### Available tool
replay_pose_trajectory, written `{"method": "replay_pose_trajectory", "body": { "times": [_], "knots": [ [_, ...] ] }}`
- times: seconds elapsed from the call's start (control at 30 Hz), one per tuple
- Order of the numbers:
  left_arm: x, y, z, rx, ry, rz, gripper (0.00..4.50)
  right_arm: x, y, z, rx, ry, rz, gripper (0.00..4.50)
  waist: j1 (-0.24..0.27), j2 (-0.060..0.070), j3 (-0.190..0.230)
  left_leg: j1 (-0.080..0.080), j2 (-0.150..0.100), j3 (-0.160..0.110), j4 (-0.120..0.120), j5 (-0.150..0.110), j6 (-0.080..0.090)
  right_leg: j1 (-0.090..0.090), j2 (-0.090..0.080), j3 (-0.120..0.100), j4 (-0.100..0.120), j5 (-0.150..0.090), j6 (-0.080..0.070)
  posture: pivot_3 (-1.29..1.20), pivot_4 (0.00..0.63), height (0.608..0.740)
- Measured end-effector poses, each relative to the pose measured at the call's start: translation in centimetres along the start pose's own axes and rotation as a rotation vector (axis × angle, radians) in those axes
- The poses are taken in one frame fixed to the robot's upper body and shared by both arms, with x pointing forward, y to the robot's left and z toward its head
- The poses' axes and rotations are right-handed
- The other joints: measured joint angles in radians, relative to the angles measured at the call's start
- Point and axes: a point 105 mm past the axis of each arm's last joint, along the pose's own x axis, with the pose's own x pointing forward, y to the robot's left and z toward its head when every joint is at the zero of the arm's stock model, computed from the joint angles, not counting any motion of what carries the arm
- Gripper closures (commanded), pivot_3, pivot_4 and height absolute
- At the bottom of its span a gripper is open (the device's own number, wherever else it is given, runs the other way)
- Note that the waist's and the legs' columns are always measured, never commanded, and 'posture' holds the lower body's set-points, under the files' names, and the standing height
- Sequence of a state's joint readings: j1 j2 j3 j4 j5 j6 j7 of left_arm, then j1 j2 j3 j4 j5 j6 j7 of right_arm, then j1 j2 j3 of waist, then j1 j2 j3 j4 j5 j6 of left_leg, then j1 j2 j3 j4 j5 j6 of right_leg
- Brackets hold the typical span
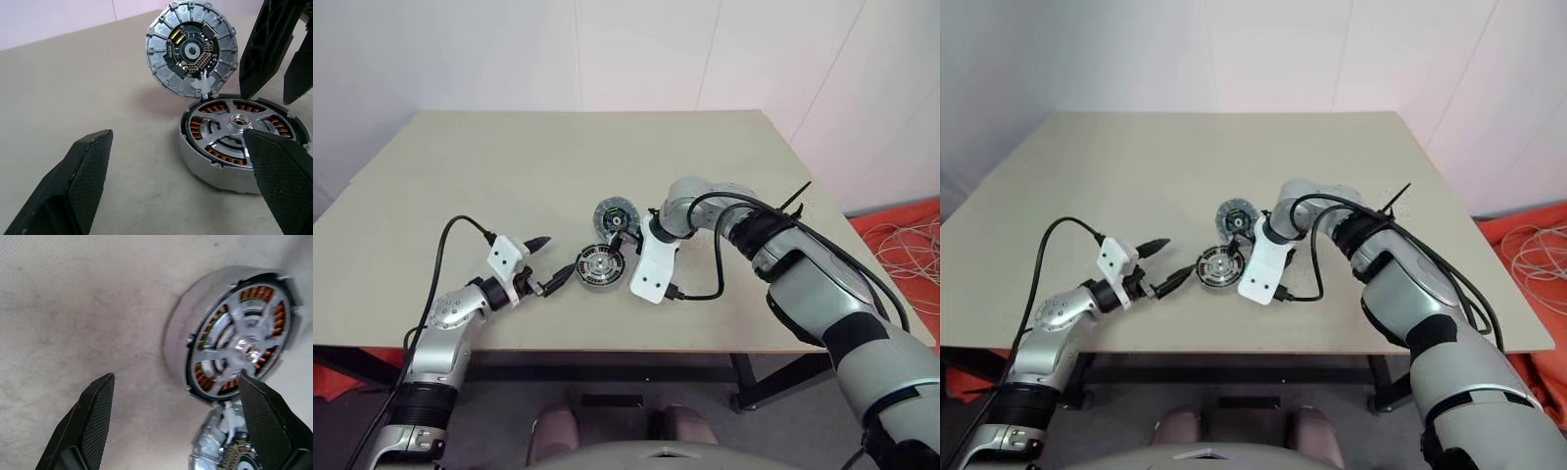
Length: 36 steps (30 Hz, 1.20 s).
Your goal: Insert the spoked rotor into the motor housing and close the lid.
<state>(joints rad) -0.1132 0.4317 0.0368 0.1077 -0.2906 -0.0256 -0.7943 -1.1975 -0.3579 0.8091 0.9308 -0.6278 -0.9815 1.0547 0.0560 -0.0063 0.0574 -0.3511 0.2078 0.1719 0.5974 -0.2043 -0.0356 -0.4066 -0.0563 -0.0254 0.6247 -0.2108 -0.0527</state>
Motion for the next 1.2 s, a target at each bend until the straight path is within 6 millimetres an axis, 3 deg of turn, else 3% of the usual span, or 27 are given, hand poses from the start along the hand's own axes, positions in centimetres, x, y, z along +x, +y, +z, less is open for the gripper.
{"method": "replay_pose_trajectory", "body": {
  "times": [0.13,0.23,0.6,0.63,0.87,1.2],
  "knots": [
    [0.0,0.0,0.1,0.003,-0.003,0.001,0.0,0.5,0.1,-0.1,0.005,-0.002,0.015,0.02,-0.01,0.0,0.0,0.0,0.0,0.0,0.0,0.0,0.0,0.0,0.0,0.0,0.0,0.0,0.0,0.0,0.0,0.74],
    [0.0,0.0,0.1,0.003,-0.004,0.002,0.0,0.8,0.4,-0.2,0.019,-0.002,0.034,0.59,-0.013,0.0,0.0,0.0,0.0,0.0,0.0,0.0,0.0,0.0,0.0,0.0,0.0,0.0,0.0,0.0,0.0,0.74],
    [0.0,0.1,0.1,0.002,-0.005,0.01,0.0,0.7,-0.8,-0.1,0.006,0.01,0.021,4.3,-0.011,0.001,0.0,0.0,0.0,0.0,0.0,0.0,0.001,0.0,-0.001,0.0,0.0,0.0,0.0,0.0,0.0,0.74],
    [0.0,0.1,0.1,0.002,-0.005,0.011,0.0,0.7,-0.8,0.0,-0.004,0.009,0.028,4.48,-0.011,0.001,0.0,0.0,0.0,0.0,0.0,0.0,0.001,0.0,-0.001,0.0,0.0,0.0,0.0,0.0,0.0,0.74],
    [0.1,0.0,0.1,0.0,-0.007,0.011,0.0,0.6,-0.8,0.0,0.002,0.05,0.044,4.48,-0.013,0.001,0.001,-0.001,0.0,0.0,0.0,0.0,0.001,0.0,0.0,0.0,0.0,0.0,0.0,0.0,0.0,0.74],
    [0.2,0.0,0.2,-0.002,-0.01,0.009,0.0,-1.5,0.2,1.1,0.227,0.138,0.169,4.48,-0.006,0.0,0.003,-0.001,0.001,0.0,0.0,0.0,0.001,0.0,0.0,0.0,0.0,0.0,0.0,0.0,0.0,0.74]
  ]
}}
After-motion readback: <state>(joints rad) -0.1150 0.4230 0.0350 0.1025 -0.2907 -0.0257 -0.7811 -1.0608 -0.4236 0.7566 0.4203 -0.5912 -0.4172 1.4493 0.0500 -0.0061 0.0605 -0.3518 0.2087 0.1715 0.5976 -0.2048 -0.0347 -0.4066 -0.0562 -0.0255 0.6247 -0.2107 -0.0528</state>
